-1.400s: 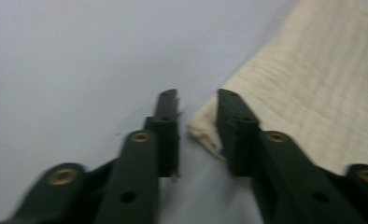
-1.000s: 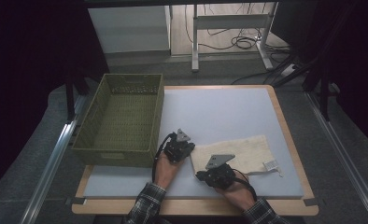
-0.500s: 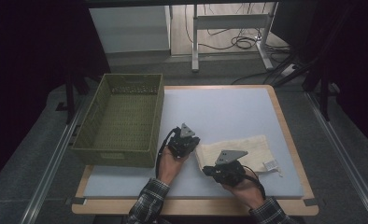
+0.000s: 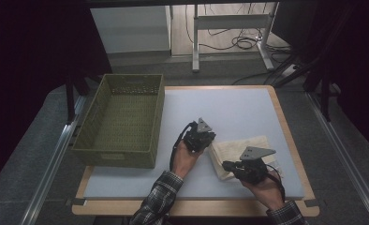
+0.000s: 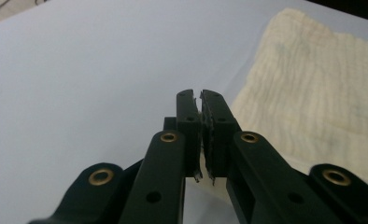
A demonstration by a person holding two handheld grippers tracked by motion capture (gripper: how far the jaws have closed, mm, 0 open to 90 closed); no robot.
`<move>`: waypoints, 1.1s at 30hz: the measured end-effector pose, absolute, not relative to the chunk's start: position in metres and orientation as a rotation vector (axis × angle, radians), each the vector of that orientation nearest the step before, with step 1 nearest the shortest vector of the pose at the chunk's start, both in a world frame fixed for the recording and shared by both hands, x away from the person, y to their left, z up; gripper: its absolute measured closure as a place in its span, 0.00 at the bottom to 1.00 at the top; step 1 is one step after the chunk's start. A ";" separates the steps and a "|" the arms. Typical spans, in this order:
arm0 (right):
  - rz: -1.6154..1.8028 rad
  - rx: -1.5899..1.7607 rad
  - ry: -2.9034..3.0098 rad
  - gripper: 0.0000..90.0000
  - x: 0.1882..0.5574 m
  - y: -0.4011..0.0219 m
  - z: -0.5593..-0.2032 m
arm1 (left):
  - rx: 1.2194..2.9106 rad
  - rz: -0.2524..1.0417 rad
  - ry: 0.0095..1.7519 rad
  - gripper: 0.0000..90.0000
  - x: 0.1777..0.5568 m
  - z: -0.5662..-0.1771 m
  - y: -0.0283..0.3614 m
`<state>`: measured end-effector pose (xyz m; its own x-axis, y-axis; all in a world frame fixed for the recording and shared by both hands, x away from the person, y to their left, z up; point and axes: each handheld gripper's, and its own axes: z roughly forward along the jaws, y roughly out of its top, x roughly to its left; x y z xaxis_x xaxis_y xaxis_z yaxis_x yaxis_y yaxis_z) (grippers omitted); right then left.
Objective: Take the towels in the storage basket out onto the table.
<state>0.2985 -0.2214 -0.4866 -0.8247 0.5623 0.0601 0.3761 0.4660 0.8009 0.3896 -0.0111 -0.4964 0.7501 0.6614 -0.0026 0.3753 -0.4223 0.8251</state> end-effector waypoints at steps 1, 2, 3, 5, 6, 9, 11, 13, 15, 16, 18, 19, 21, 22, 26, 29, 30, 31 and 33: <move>1.287 0.825 2.493 0.94 0.298 -0.226 -0.485 | 2.057 0.409 0.773 0.96 0.390 -0.495 -0.014; 1.285 0.830 2.488 0.94 0.298 -0.228 -0.485 | 2.056 0.411 0.764 0.96 0.392 -0.494 -0.018; 1.285 0.836 2.478 0.94 0.298 -0.232 -0.484 | 2.062 0.412 0.756 0.96 0.393 -0.492 -0.022; 1.282 0.849 2.469 0.94 0.298 -0.238 -0.483 | 2.063 0.414 0.742 0.96 0.395 -0.490 -0.029; 1.281 0.861 2.460 0.94 0.298 -0.241 -0.482 | 2.064 0.412 0.734 0.96 0.396 -0.489 -0.032; 1.277 0.879 2.447 0.94 0.298 -0.250 -0.480 | 2.067 0.403 0.717 0.96 0.400 -0.488 -0.040; 1.274 0.891 2.434 0.94 0.298 -0.255 -0.480 | 2.073 0.395 0.702 0.96 0.402 -0.486 -0.045; 1.272 0.908 2.419 0.94 0.299 -0.263 -0.479 | 2.072 0.387 0.685 0.96 0.405 -0.485 -0.051; 1.269 0.921 2.408 0.94 0.299 -0.269 -0.478 | 2.075 0.381 0.673 0.96 0.407 -0.485 -0.056; 1.266 0.929 2.404 0.94 0.299 -0.272 -0.478 | 2.076 0.376 0.669 0.95 0.407 -0.485 -0.059; 1.257 0.949 2.390 0.94 0.299 -0.281 -0.477 | 2.079 0.372 0.655 0.95 0.409 -0.484 -0.066; 1.260 0.954 2.384 0.94 0.298 -0.283 -0.477 | 2.080 0.368 0.651 0.95 0.410 -0.484 -0.070; 1.254 0.976 2.371 0.94 0.298 -0.291 -0.476 | 2.080 0.360 0.647 0.95 0.412 -0.483 -0.077; 1.252 0.984 2.364 0.94 0.298 -0.295 -0.476 | 2.083 0.359 0.644 0.95 0.413 -0.483 -0.080; 1.253 1.010 2.342 0.94 0.297 -0.307 -0.475 | 2.092 0.365 0.616 0.95 0.416 -0.479 -0.094; 1.249 1.025 2.328 0.94 0.296 -0.314 -0.474 | 2.102 0.370 0.597 0.95 0.418 -0.475 -0.105; 1.249 1.029 2.324 0.94 0.296 -0.317 -0.474 | 2.102 0.369 0.594 0.94 0.418 -0.474 -0.109; 1.245 1.031 2.318 0.94 0.295 -0.319 -0.474 | 2.104 0.373 0.590 0.94 0.419 -0.473 -0.112; 1.250 1.038 2.310 0.94 0.294 -0.323 -0.473 | 2.103 0.370 0.582 0.94 0.420 -0.471 -0.120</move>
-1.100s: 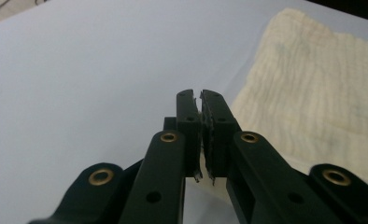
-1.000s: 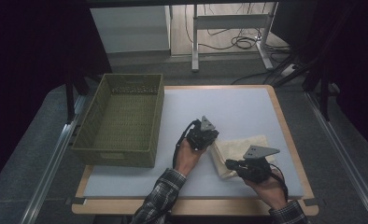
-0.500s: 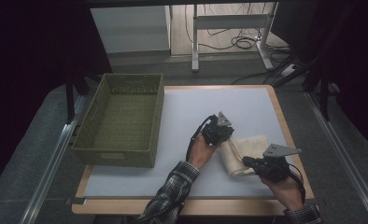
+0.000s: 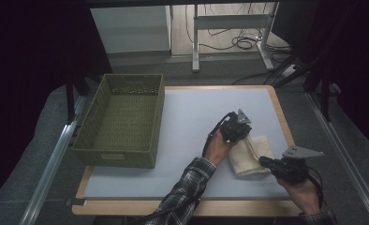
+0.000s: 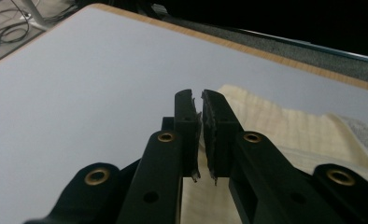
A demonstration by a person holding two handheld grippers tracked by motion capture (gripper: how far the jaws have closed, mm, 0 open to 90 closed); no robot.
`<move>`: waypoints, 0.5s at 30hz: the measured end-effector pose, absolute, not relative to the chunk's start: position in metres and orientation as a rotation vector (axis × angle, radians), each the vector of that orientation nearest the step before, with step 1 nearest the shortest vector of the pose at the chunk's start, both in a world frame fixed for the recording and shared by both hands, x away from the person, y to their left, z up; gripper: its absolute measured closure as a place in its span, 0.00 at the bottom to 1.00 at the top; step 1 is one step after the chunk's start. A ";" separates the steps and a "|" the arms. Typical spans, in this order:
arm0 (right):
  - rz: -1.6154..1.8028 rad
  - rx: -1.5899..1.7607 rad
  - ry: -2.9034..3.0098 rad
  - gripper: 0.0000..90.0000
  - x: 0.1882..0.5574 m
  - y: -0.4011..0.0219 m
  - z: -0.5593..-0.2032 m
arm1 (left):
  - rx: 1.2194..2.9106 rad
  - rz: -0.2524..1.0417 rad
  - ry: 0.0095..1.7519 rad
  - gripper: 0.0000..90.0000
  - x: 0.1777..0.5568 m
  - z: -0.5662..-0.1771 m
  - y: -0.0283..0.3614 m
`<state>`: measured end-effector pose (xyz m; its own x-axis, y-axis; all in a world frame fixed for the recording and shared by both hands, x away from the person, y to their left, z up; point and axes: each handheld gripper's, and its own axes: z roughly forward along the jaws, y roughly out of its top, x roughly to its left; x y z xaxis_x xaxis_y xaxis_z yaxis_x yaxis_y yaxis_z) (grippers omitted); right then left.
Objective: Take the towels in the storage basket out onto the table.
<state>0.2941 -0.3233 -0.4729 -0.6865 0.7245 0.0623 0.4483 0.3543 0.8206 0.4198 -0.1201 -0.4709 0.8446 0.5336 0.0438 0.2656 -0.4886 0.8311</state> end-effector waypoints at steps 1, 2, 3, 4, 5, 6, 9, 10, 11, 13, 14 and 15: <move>1.254 1.045 2.304 0.94 0.293 -0.326 -0.472 | 2.107 0.373 0.576 0.94 0.420 -0.470 -0.122; 1.255 1.048 2.301 0.94 0.293 -0.328 -0.472 | 2.102 0.373 0.576 0.94 0.421 -0.470 -0.126; 1.257 1.053 2.297 0.94 0.292 -0.330 -0.472 | 2.104 0.368 0.573 0.94 0.421 -0.470 -0.128; 1.256 1.053 2.291 0.94 0.292 -0.331 -0.471 | 2.103 0.363 0.574 0.94 0.422 -0.470 -0.131; 1.257 1.057 2.287 0.94 0.291 -0.333 -0.470 | 2.107 0.365 0.571 0.94 0.422 -0.469 -0.134; 1.259 1.062 2.281 0.94 0.291 -0.335 -0.470 | 2.113 0.365 0.568 0.94 0.423 -0.469 -0.137; 1.256 1.076 2.267 0.94 0.290 -0.342 -0.470 | 2.120 0.363 0.566 0.93 0.425 -0.471 -0.144; 1.254 1.079 2.264 0.94 0.291 -0.344 -0.470 | 2.122 0.361 0.569 0.93 0.426 -0.472 -0.146; 1.249 1.093 2.259 0.94 0.291 -0.346 -0.472 | 2.126 0.360 0.571 0.93 0.427 -0.473 -0.148; 1.236 1.113 2.255 0.94 0.293 -0.350 -0.476 | 2.133 0.359 0.572 0.93 0.429 -0.476 -0.152; 1.233 1.125 2.251 0.94 0.294 -0.352 -0.478 | 2.135 0.356 0.575 0.93 0.430 -0.477 -0.154; 1.230 1.140 2.250 0.94 0.294 -0.354 -0.481 | 2.137 0.354 0.578 0.93 0.430 -0.479 -0.156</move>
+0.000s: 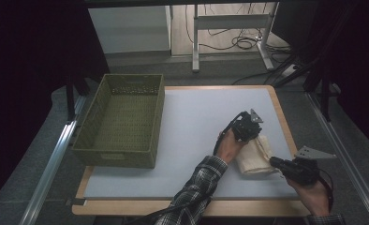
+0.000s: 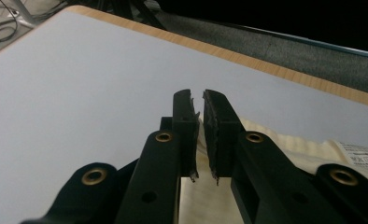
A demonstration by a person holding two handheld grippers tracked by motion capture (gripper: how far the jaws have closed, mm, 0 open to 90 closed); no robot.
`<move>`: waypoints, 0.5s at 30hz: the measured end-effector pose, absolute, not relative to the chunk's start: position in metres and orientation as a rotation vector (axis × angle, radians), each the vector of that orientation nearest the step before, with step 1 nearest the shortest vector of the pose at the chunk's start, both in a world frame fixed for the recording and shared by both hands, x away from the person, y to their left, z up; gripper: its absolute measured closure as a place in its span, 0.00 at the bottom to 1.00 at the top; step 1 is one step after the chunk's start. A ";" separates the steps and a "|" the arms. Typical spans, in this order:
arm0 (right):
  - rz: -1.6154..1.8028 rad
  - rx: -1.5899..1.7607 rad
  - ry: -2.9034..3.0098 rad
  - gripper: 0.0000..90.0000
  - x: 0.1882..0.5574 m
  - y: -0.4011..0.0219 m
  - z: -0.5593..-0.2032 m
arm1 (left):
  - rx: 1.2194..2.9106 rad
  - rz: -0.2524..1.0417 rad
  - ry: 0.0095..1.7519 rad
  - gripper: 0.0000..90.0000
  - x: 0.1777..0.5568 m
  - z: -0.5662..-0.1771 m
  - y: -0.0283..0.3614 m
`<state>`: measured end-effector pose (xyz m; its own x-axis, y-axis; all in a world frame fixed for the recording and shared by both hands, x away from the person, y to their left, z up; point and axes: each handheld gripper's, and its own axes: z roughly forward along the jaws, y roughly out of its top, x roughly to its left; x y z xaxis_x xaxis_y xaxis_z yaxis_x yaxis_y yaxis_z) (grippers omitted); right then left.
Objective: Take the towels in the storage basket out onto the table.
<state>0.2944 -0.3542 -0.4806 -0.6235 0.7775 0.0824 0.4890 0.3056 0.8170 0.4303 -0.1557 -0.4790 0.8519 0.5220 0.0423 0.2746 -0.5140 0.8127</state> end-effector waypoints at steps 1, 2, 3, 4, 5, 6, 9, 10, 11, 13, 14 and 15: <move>1.226 1.154 2.249 0.94 0.295 -0.356 -0.483 | 2.140 0.351 0.581 0.92 0.431 -0.482 -0.158; 1.217 1.168 2.246 0.94 0.296 -0.358 -0.486 | 2.146 0.351 0.583 0.92 0.432 -0.484 -0.160; 1.215 1.174 2.244 0.94 0.297 -0.360 -0.489 | 2.150 0.351 0.585 0.91 0.433 -0.486 -0.161; 1.211 1.188 2.242 0.94 0.298 -0.361 -0.491 | 2.156 0.353 0.589 0.89 0.434 -0.488 -0.162; 1.203 1.194 2.239 0.93 0.298 -0.361 -0.493 | 2.161 0.354 0.594 0.86 0.434 -0.490 -0.163; 1.194 1.205 2.238 0.93 0.299 -0.362 -0.495 | 2.156 0.353 0.600 0.81 0.435 -0.492 -0.163; 1.181 1.226 2.238 0.92 0.303 -0.365 -0.502 | 2.159 0.350 0.606 0.73 0.435 -0.495 -0.161; 1.168 1.230 2.241 0.92 0.304 -0.366 -0.505 | 2.153 0.349 0.612 0.70 0.434 -0.496 -0.160; 1.158 1.237 2.239 0.91 0.305 -0.366 -0.506 | 2.152 0.347 0.619 0.68 0.433 -0.496 -0.158; 1.143 1.250 2.235 0.88 0.305 -0.367 -0.508 | 2.145 0.341 0.629 0.66 0.433 -0.495 -0.151; 1.129 1.251 2.227 0.84 0.305 -0.369 -0.509 | 2.143 0.335 0.632 0.64 0.432 -0.494 -0.148; 1.115 1.252 2.220 0.80 0.304 -0.370 -0.508 | 2.146 0.341 0.631 0.63 0.431 -0.493 -0.145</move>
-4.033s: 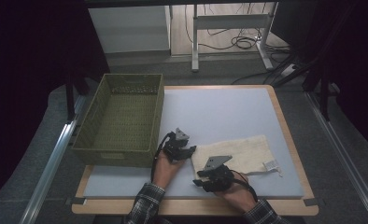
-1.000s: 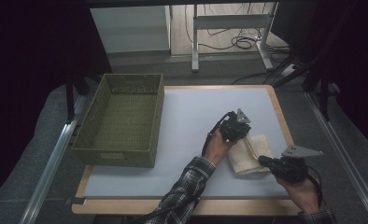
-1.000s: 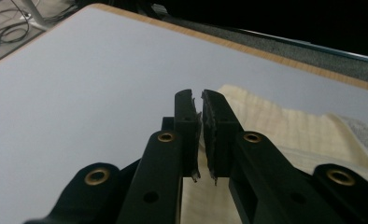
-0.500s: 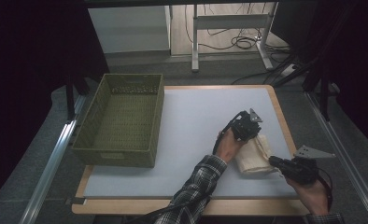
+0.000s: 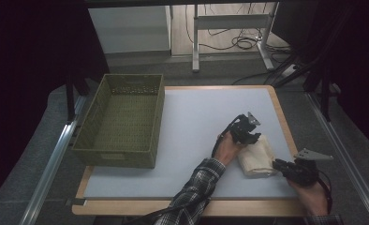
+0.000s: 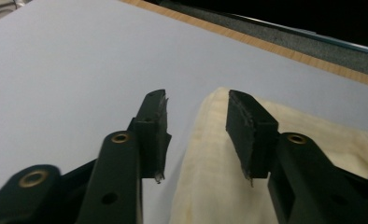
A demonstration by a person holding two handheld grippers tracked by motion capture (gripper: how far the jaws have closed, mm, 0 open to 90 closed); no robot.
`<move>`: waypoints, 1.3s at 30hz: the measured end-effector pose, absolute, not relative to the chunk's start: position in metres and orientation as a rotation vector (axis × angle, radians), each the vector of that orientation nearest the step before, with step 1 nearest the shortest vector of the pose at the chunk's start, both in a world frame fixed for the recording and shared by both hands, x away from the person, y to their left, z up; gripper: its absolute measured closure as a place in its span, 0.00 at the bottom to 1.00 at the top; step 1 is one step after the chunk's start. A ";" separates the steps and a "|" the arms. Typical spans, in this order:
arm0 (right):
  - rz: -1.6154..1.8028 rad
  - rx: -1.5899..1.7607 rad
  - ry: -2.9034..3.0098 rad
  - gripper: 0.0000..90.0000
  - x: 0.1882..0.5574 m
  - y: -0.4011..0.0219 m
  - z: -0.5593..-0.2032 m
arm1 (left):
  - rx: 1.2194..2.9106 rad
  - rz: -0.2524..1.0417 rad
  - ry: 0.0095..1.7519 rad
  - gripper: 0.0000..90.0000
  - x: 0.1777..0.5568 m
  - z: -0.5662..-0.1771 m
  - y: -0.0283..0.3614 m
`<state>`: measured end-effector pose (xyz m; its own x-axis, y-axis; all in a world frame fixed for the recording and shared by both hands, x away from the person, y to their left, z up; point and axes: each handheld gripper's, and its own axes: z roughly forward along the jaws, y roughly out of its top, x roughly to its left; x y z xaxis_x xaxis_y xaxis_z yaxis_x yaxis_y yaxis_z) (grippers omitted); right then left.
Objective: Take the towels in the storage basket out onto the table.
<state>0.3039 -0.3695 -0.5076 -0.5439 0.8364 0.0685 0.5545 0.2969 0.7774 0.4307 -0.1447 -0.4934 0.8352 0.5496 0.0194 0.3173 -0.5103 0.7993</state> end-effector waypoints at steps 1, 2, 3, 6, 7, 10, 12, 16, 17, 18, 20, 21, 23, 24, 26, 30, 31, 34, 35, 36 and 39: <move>1.109 1.253 2.212 0.78 0.303 -0.370 -0.506 | 2.147 0.349 0.631 0.61 0.429 -0.492 -0.140; 1.105 1.252 2.202 0.76 0.301 -0.373 -0.503 | 2.145 0.350 0.632 0.60 0.428 -0.490 -0.135; 1.107 1.253 2.193 0.75 0.299 -0.375 -0.500 | 2.143 0.350 0.633 0.59 0.427 -0.489 -0.131; 1.105 1.251 2.162 0.72 0.297 -0.380 -0.490 | 2.135 0.349 0.640 0.56 0.422 -0.484 -0.118; 1.106 1.251 2.154 0.71 0.297 -0.381 -0.487 | 2.136 0.347 0.638 0.56 0.420 -0.483 -0.112; 1.106 1.255 2.140 0.69 0.301 -0.381 -0.483 | 2.131 0.334 0.644 0.54 0.414 -0.483 -0.103; 1.098 1.255 2.148 0.67 0.305 -0.379 -0.485 | 2.139 0.333 0.648 0.52 0.410 -0.485 -0.098; 1.070 1.264 2.174 0.65 0.311 -0.372 -0.498 | 2.139 0.336 0.688 0.51 0.406 -0.496 -0.090; 1.068 1.266 2.176 0.64 0.311 -0.372 -0.500 | 2.134 0.331 0.699 0.51 0.406 -0.499 -0.088; 1.066 1.273 2.176 0.64 0.312 -0.371 -0.503 | 2.132 0.321 0.711 0.51 0.406 -0.502 -0.086; 1.038 1.275 2.187 0.64 0.313 -0.371 -0.509 | 2.146 0.315 0.721 0.51 0.407 -0.508 -0.085; 1.021 1.278 2.191 0.64 0.313 -0.371 -0.512 | 2.146 0.316 0.730 0.51 0.408 -0.511 -0.085; 1.016 1.286 2.197 0.64 0.313 -0.372 -0.515 | 2.163 0.319 0.736 0.51 0.409 -0.517 -0.085; 1.023 1.287 2.196 0.64 0.313 -0.373 -0.517 | 2.172 0.316 0.740 0.50 0.410 -0.519 -0.085; 1.027 1.286 2.195 0.64 0.312 -0.373 -0.518 | 2.177 0.311 0.744 0.50 0.411 -0.522 -0.085; 1.066 1.311 2.211 0.63 0.313 -0.373 -0.522 | 2.193 0.303 0.749 0.49 0.412 -0.530 -0.087; 1.061 1.311 2.212 0.64 0.313 -0.372 -0.522 | 2.184 0.289 0.758 0.49 0.412 -0.530 -0.085; 1.062 1.324 2.216 0.64 0.314 -0.372 -0.522 | 2.177 0.270 0.765 0.49 0.412 -0.529 -0.083; 1.066 1.327 2.217 0.65 0.314 -0.373 -0.522 | 2.168 0.271 0.767 0.49 0.411 -0.528 -0.081; 1.073 1.333 2.220 0.69 0.314 -0.373 -0.522 | 2.148 0.265 0.775 0.49 0.410 -0.527 -0.080; 1.093 1.340 2.239 0.78 0.314 -0.372 -0.521 | 2.123 0.270 0.790 0.49 0.409 -0.525 -0.074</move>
